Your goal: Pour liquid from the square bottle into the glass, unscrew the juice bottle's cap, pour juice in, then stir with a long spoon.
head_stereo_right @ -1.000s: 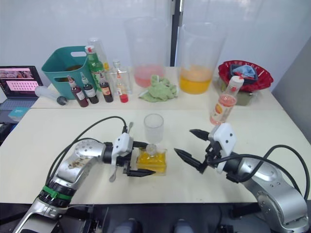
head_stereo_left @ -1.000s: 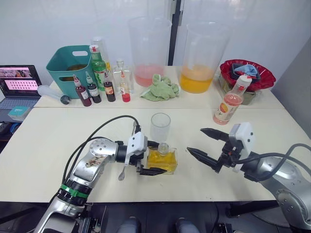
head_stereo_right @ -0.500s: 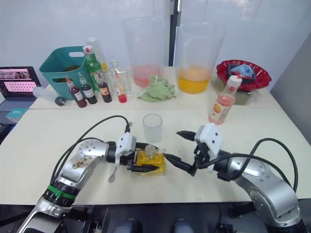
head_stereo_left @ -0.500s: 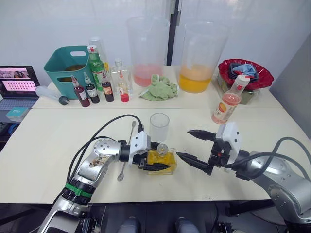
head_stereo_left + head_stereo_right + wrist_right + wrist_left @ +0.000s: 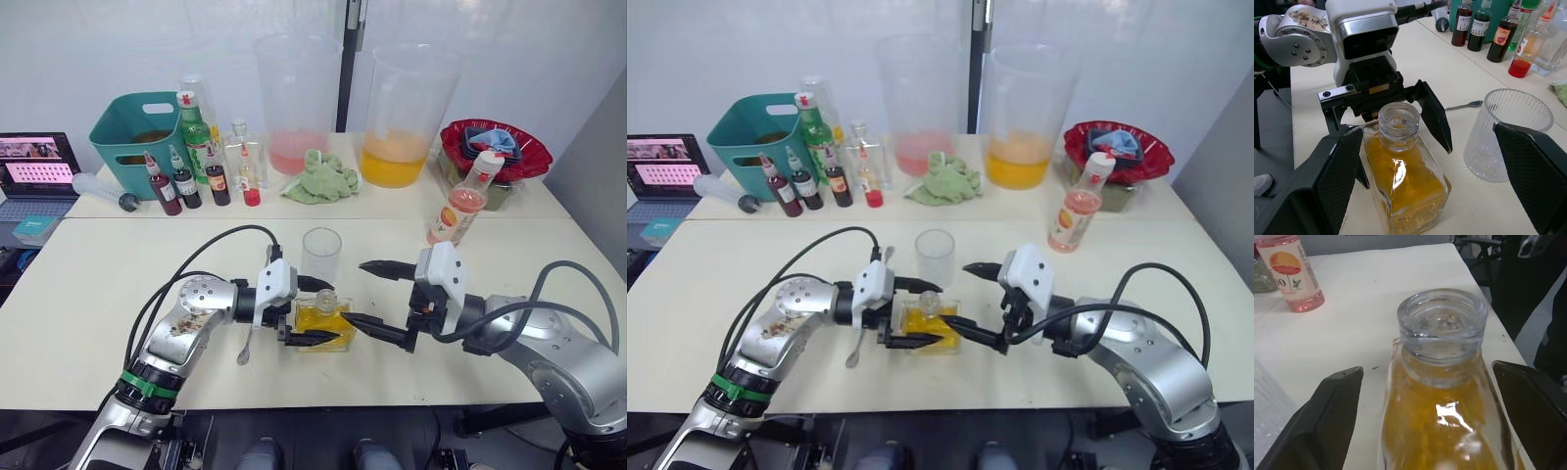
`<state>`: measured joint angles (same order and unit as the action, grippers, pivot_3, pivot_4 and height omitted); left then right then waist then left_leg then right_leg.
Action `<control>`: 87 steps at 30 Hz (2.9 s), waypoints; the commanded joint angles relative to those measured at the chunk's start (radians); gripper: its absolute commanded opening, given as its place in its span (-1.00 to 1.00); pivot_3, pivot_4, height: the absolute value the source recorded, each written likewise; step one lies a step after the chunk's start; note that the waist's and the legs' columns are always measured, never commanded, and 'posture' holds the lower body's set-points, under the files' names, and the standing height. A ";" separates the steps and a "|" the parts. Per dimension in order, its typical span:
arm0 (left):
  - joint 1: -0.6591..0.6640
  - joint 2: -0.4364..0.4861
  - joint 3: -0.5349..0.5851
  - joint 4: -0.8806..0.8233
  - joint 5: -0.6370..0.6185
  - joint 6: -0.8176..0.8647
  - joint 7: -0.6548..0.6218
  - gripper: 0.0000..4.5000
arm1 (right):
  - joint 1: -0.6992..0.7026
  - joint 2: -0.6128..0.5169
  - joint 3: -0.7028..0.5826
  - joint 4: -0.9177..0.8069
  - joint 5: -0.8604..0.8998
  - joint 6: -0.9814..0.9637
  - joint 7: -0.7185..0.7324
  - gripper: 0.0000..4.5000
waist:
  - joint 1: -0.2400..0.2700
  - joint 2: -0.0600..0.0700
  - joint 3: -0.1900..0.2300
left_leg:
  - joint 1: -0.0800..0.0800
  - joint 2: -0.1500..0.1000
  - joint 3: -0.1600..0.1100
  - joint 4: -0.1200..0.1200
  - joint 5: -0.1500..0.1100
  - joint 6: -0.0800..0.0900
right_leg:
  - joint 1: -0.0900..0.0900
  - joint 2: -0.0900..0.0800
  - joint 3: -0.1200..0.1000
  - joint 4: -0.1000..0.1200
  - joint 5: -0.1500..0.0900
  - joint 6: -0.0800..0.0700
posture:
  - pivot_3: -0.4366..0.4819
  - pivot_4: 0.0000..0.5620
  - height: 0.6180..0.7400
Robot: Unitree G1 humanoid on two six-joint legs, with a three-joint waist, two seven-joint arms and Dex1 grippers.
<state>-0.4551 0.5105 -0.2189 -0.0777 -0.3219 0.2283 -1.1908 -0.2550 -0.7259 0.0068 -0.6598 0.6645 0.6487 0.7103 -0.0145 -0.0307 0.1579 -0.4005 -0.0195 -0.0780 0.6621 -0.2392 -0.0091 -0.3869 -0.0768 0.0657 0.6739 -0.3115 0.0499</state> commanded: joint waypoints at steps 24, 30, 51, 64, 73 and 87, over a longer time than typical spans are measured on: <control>0.029 0.002 -0.014 -0.014 0.009 -0.056 -0.013 0.23 | -0.104 0.015 0.064 -0.007 -0.016 0.044 0.017 1.00 | 0.000 0.000 0.000 | 0.000 0.000 0.000 0.000 0.000 0.000 | 0.000 0.000 0.000 0.000 0.000 0.000 | -0.05 -0.47 1.00; 0.037 0.007 -0.017 -0.009 0.017 -0.067 -0.012 0.23 | -0.157 0.046 0.144 0.040 -0.054 0.037 0.033 1.00 | 0.000 0.000 0.000 | 0.000 0.000 0.000 0.000 0.000 0.000 | 0.000 0.000 0.000 0.000 0.000 0.000 | -0.05 -0.47 1.00; 0.052 0.010 -0.016 0.003 0.036 -0.100 0.009 0.23 | -0.220 0.140 0.197 0.085 -0.091 0.070 0.048 -0.52 | 0.000 0.000 0.000 | 0.001 0.000 0.000 0.000 0.000 0.000 | 0.000 0.000 0.000 0.002 0.000 0.000 | -0.05 -0.47 1.00; 0.048 0.030 -0.049 0.051 0.068 -0.113 -0.008 0.23 | -0.285 0.127 0.072 0.051 0.045 0.154 0.050 -0.52 | 0.001 0.001 0.000 | 0.001 0.000 0.000 0.000 0.000 0.000 | 0.000 -0.001 0.000 0.002 0.000 0.000 | -0.05 -0.47 1.00; 0.045 0.033 -0.062 0.069 0.074 -0.122 -0.008 0.23 | -0.224 0.065 -0.015 0.045 0.078 0.149 0.053 -0.52 | 0.001 0.001 0.000 | 0.004 0.000 0.000 0.000 0.001 0.000 | 0.002 0.000 0.000 0.003 0.000 0.000 | -0.05 -0.47 1.00; 0.015 0.012 -0.040 0.120 0.052 -0.139 -0.003 0.23 | 0.129 -0.127 -0.455 0.487 -0.141 -0.168 0.113 -0.52 | 0.002 0.002 0.001 | 0.012 0.000 0.002 0.000 0.001 0.001 | 0.013 0.000 0.001 -0.002 0.000 0.000 | -0.05 -0.47 1.00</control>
<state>-0.4412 0.5133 -0.2510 0.0016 -0.3112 0.0870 -1.1983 -0.1209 -0.8371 -0.3964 -0.2017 0.5536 0.5464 0.8309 -0.0129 -0.0283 0.1587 -0.3867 -0.0194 -0.0762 0.6616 -0.2382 -0.0080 -0.3707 -0.0765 0.0664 0.6700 -0.3116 0.0500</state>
